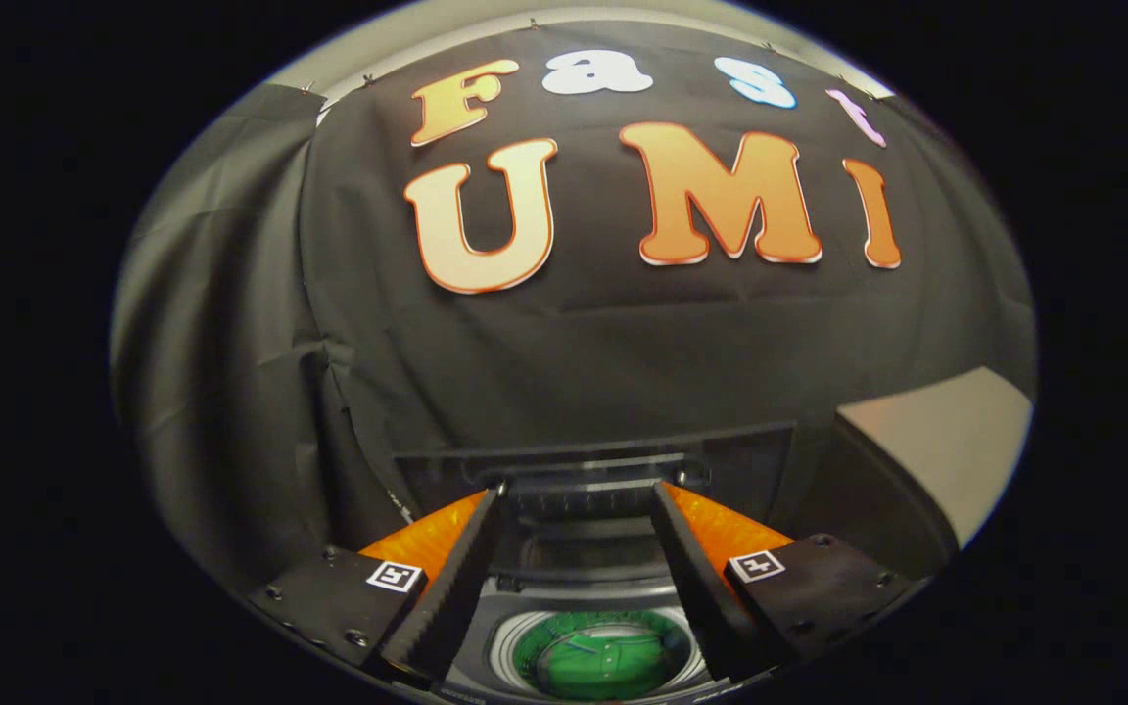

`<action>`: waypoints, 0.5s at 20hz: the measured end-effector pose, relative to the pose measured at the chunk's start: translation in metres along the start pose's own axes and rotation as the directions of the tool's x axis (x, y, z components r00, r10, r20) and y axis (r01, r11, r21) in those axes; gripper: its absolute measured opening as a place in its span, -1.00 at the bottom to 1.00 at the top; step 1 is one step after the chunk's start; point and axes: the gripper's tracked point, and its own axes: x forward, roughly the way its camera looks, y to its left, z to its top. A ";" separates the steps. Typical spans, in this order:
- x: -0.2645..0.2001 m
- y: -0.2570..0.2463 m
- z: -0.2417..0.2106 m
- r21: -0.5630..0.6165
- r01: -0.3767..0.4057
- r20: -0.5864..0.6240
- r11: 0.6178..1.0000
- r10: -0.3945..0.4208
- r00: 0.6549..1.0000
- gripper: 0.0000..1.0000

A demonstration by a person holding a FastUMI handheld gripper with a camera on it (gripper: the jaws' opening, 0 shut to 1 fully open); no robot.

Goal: Put the clothes into the washing machine and then close the washing machine lid.

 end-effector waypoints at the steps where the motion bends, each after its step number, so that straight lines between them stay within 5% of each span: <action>1: 0.005 -0.003 0.016 -0.009 0.002 0.020 1.000 -0.001 1.000 0.96; 10: 0.083 -0.031 0.044 -0.013 0.019 0.007 1.000 -0.019 1.000 0.96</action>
